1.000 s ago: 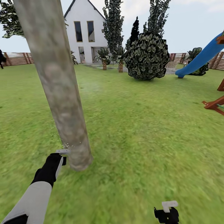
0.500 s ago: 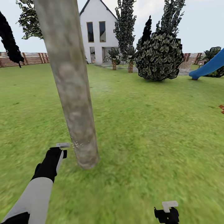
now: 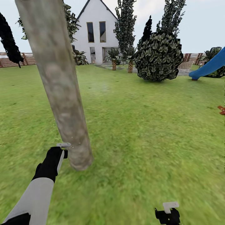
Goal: In the garden, pick up the pesticide atomizer on the floor and spray pesticide onto both trees until each tree trunk is fully covered.
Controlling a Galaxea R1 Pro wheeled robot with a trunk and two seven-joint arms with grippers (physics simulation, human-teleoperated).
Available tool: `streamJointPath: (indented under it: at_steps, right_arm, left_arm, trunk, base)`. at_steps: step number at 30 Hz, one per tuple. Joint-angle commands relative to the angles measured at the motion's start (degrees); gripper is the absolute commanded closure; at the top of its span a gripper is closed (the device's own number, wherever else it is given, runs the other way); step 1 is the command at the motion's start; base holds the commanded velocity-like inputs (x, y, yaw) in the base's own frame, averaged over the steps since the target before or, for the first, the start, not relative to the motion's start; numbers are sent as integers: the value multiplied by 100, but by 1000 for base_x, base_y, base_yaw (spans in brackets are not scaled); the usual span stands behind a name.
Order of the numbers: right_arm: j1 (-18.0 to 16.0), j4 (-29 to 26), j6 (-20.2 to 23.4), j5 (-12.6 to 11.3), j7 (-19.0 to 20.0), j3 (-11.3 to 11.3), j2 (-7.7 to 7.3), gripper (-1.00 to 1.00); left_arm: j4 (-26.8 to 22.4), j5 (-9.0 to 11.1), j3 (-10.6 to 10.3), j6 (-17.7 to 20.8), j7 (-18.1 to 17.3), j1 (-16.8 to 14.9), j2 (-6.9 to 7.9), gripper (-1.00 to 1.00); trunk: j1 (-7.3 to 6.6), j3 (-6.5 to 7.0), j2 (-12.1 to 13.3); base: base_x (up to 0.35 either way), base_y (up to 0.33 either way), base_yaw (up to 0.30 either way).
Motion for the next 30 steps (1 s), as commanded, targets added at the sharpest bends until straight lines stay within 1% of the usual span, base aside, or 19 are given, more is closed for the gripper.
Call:
streamJointPath:
  at_steps: [1, 12, 15, 19, 23, 25, 30]
  right_arm:
    - [-5, 10, -21, 60, -15, -40, 3, -100]
    - [-5, 10, -21, 60, -15, -40, 4, -100]
    - [-5, 10, -21, 60, -15, -40, 4, -100]
    - [-5, 10, -20, 60, -15, -40, 4, -100]
    - [-5, 10, -23, 60, -15, -40, 4, -100]
    - [-5, 10, -24, 60, -15, -40, 4, -100]
    - [-5, 10, -29, 60, -15, -40, -4, -100]
  left_arm:
    - [-8, -14, 15, 46, 5, -5, -6, 100]
    - [-6, -14, 15, 68, 4, 3, -6, 100]
    - [-9, -14, 19, 68, 4, 1, 5, 100]
    - [-9, -14, 10, 73, 4, -2, 60, 100]
    - [-9, -22, 8, 83, 6, 11, 55, 100]
    - [-9, -29, -1, 73, 11, 60, 25, 100]
    - [71, -27, 8, 27, 21, 74, 29, 100]
  trunk:
    - [-2, -5, -3]
    - [-2, -5, -3]
    - [-2, -5, -3]
    - [-2, -5, -3]
    - [-2, -5, -3]
    - [-2, -5, -3]
    - [-2, -5, -3]
  base:
    - [-110, -277, 0]
    - [-28, -278, 3]
    - [-10, -239, 205]
    - [-19, -38, 272]
    - [-1, -20, 255]
    - [0, -230, 38]
    - [0, -267, 5]
